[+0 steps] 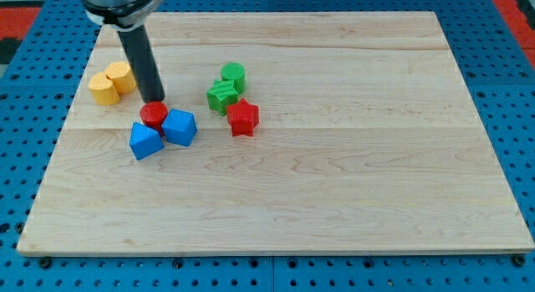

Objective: Push the yellow heart and yellow hexagon up a bit

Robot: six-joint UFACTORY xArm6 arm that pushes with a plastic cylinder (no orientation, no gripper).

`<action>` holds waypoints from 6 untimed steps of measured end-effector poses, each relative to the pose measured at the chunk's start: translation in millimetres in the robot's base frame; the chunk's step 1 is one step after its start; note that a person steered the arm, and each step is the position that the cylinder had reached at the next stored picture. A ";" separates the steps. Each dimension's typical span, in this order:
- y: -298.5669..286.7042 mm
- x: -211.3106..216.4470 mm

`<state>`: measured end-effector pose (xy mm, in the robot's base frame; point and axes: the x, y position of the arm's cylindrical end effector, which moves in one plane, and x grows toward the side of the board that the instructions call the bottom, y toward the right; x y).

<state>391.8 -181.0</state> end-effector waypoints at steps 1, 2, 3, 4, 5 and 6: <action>-24.9 15.7; -58.6 21.0; -84.7 6.9; -60.7 -17.2; -43.8 -17.3; -31.3 -34.0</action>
